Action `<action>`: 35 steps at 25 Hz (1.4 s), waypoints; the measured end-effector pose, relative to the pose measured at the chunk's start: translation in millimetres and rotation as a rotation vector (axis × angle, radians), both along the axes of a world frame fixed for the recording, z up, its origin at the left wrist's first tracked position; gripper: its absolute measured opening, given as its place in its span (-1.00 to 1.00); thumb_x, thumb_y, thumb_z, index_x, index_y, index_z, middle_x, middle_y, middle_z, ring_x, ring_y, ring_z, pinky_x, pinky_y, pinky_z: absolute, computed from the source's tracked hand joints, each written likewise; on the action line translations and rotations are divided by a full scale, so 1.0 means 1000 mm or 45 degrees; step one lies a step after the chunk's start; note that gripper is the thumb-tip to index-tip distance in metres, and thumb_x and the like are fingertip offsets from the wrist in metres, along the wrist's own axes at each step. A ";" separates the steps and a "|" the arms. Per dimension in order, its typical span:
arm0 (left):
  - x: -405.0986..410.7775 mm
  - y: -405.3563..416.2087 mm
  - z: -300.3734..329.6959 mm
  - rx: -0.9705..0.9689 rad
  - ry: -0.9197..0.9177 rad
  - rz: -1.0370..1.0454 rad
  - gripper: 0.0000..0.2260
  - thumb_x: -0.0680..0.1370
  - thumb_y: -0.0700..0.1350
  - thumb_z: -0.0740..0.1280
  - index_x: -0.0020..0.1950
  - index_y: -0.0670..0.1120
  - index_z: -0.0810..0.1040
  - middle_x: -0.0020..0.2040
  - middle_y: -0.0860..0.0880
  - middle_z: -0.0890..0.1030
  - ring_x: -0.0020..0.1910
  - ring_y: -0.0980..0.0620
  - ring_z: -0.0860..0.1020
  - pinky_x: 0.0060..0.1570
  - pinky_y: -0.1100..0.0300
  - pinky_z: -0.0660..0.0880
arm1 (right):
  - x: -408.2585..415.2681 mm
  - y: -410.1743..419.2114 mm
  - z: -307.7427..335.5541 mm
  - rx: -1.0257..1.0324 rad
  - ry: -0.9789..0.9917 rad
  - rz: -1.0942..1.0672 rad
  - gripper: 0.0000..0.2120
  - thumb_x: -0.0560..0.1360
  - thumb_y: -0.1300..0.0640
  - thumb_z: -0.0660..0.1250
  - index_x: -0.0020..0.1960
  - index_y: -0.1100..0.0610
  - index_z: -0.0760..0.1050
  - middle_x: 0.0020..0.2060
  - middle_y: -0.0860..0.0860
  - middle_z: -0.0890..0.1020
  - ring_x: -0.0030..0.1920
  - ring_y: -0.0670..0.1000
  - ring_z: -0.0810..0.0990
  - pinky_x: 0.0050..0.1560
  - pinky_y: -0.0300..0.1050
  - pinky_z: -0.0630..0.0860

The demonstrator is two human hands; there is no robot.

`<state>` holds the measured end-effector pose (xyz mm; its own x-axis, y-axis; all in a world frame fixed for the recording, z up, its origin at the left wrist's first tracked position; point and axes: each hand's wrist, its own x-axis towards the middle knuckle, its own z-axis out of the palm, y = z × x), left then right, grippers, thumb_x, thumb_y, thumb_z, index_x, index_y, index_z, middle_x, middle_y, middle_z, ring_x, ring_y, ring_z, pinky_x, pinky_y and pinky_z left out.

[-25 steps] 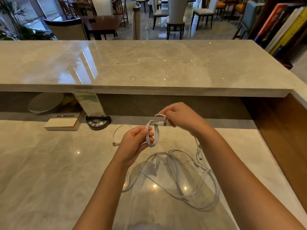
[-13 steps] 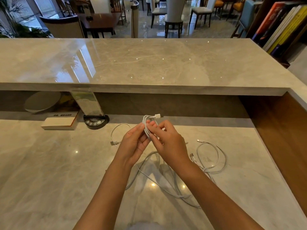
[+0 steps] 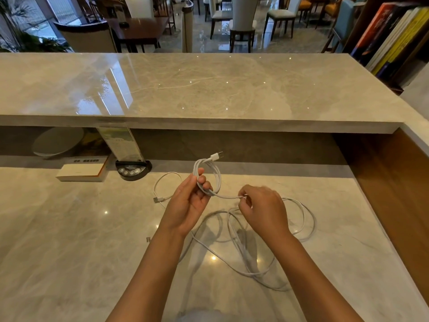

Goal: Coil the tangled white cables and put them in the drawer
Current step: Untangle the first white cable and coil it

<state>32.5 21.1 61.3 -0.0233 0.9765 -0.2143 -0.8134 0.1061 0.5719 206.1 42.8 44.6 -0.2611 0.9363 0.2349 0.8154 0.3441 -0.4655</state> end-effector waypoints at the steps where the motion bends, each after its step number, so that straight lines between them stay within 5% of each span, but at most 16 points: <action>1: 0.002 0.000 -0.001 0.006 -0.021 -0.020 -0.77 0.51 -0.16 0.17 -0.10 -0.13 0.62 -0.34 -0.03 0.53 -0.36 0.10 0.54 -0.20 0.27 0.57 | 0.001 0.000 0.004 -0.216 0.149 -0.086 -0.91 0.45 0.15 0.31 -0.15 0.07 0.59 -0.28 -0.04 0.63 -0.24 -0.01 0.53 -0.23 -0.13 0.45; 7: 0.010 -0.006 -0.004 0.057 -0.010 -0.117 -0.74 0.51 -0.20 0.15 -0.17 -0.15 0.64 -0.37 -0.04 0.48 -0.38 0.09 0.49 -0.22 0.27 0.55 | 0.004 0.019 0.005 -0.958 1.521 -0.645 -0.77 0.43 0.29 0.36 0.05 0.18 0.41 -0.23 0.12 0.62 -0.53 -0.09 0.37 -0.57 -0.27 0.29; 10: 0.010 -0.008 -0.004 0.048 0.017 -0.134 -0.73 0.51 -0.20 0.15 -0.19 -0.14 0.65 -0.37 -0.04 0.47 -0.36 0.08 0.50 -0.20 0.25 0.55 | 0.017 0.033 0.011 -1.194 2.033 -0.706 -0.92 0.51 0.33 0.25 -0.14 0.33 0.50 -0.33 0.08 0.51 -0.64 -0.17 0.33 -0.67 -0.38 0.21; 14: 0.004 -0.006 -0.007 0.059 -0.047 -0.161 -0.94 0.43 -0.19 0.38 -0.17 -0.15 0.63 -0.37 -0.04 0.48 -0.37 0.08 0.50 -0.12 0.18 0.58 | 0.026 0.031 0.019 -1.105 1.557 -0.505 -0.83 0.49 0.40 0.22 0.01 0.27 0.53 -0.32 0.09 0.55 -0.62 -0.15 0.36 -0.64 -0.38 0.27; 18: 0.009 -0.005 -0.008 0.068 -0.081 -0.275 -0.74 0.23 -0.17 0.59 -0.15 -0.15 0.63 -0.37 -0.01 0.47 -0.41 0.10 0.46 -0.17 0.18 0.57 | 0.013 0.018 0.014 -1.005 1.065 -0.198 -0.75 0.47 0.42 0.19 0.05 0.25 0.56 -0.33 0.07 0.56 -0.60 -0.13 0.34 -0.59 -0.33 0.24; 24: 0.010 -0.004 -0.012 0.002 -0.182 -0.268 -0.74 0.22 -0.23 0.59 -0.17 -0.17 0.62 -0.39 -0.01 0.47 -0.44 0.11 0.46 -0.23 0.17 0.57 | -0.001 0.006 0.014 -0.875 1.218 0.133 -0.77 0.52 0.37 0.09 0.00 0.17 0.48 -0.37 0.07 0.49 -0.40 -0.01 0.42 -0.41 -0.24 0.37; 27: 0.016 -0.003 -0.009 -0.097 -0.189 -0.217 -0.96 0.42 -0.23 0.36 -0.15 -0.18 0.58 -0.41 -0.01 0.46 -0.46 0.11 0.44 -0.28 0.18 0.57 | -0.007 -0.002 0.017 -0.737 1.352 0.182 -0.65 0.50 0.36 0.13 0.09 -0.07 0.27 -0.26 0.04 0.51 -0.31 -0.05 0.49 -0.28 -0.20 0.47; 29: 0.020 -0.001 -0.008 -0.155 -0.159 -0.169 -0.91 0.47 -0.22 0.21 -0.12 -0.15 0.51 -0.42 0.00 0.45 -0.48 0.13 0.43 -0.28 0.21 0.57 | -0.009 -0.005 0.016 -0.552 1.242 0.229 -0.60 0.52 0.38 0.19 0.07 -0.10 0.21 -0.24 0.01 0.51 -0.29 -0.14 0.51 -0.20 -0.21 0.50; 35: 0.029 -0.001 -0.002 -0.165 -0.169 -0.160 -0.90 0.46 -0.22 0.19 -0.11 -0.16 0.48 -0.43 0.00 0.45 -0.49 0.14 0.43 -0.31 0.22 0.57 | -0.009 -0.009 0.014 -0.202 1.137 0.090 -0.75 0.52 0.30 0.25 -0.12 -0.07 0.41 -0.20 -0.12 0.55 -0.32 -0.11 0.54 -0.31 -0.16 0.54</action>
<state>61.7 20.2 59.2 0.1335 0.9339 -0.3316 -0.8565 0.2770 0.4355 196.7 33.5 58.7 -0.1018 0.9638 0.2466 0.1082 0.2572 -0.9603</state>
